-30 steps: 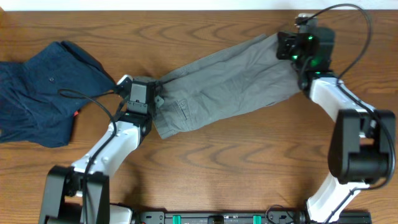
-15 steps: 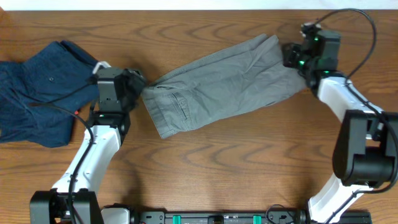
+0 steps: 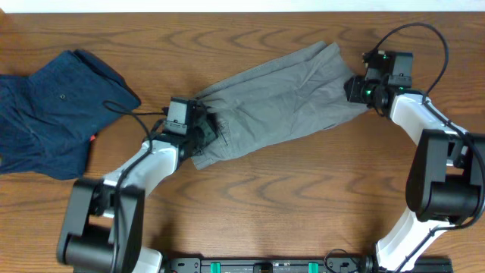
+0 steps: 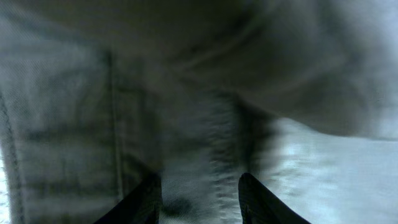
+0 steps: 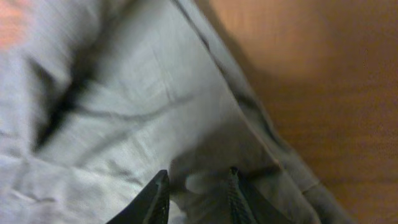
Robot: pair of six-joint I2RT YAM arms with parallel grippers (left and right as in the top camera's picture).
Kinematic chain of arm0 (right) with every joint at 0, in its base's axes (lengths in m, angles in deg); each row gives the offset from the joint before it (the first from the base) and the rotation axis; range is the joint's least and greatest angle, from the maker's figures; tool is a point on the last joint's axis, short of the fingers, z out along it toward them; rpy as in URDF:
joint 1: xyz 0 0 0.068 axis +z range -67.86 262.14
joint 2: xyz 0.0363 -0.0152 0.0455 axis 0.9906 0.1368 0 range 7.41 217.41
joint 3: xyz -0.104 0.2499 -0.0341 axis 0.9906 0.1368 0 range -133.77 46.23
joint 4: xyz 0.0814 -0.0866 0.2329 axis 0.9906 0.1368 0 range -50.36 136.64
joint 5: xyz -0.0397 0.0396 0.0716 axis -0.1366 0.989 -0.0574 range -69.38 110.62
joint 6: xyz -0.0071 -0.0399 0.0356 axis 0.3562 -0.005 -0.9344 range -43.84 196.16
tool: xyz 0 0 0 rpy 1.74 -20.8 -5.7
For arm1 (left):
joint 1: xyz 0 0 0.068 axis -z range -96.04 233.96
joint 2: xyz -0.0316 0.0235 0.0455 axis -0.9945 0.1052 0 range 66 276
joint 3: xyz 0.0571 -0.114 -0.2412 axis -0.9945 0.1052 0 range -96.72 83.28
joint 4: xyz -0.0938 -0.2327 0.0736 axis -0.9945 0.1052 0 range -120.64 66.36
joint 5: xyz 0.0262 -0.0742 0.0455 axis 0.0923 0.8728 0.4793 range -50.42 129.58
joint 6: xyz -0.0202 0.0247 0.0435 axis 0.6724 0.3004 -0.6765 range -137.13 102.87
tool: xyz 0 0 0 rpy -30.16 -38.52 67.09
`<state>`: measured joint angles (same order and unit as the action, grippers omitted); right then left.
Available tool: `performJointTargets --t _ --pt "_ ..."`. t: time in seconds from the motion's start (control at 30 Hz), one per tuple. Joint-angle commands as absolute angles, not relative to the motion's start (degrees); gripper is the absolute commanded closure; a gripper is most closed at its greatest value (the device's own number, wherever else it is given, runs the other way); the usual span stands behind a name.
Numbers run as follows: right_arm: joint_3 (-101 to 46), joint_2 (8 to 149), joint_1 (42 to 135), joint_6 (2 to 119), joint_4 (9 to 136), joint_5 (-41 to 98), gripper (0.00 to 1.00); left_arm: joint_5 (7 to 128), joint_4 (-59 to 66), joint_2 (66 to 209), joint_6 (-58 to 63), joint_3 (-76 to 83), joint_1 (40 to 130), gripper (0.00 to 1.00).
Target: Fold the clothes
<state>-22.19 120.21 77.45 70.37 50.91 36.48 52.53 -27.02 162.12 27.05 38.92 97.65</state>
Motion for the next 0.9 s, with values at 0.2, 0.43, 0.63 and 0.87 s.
performJointTargets --t 0.2,0.43,0.63,0.87 --pt "-22.23 122.52 77.95 71.93 64.64 25.79 0.81 55.96 -17.36 166.29 25.52 38.83 97.70 0.58" --pt "-22.23 122.50 77.47 62.03 82.84 14.53 0.99 64.07 2.50 166.25 20.04 38.83 96.52 0.58" --pt "-22.23 122.37 76.79 57.63 97.25 14.40 0.99 64.22 16.95 166.03 11.82 38.83 96.08 0.60" --pt "-22.23 115.35 76.57 57.35 100.22 16.41 0.99 64.20 17.91 160.08 10.29 38.62 96.08 0.59"
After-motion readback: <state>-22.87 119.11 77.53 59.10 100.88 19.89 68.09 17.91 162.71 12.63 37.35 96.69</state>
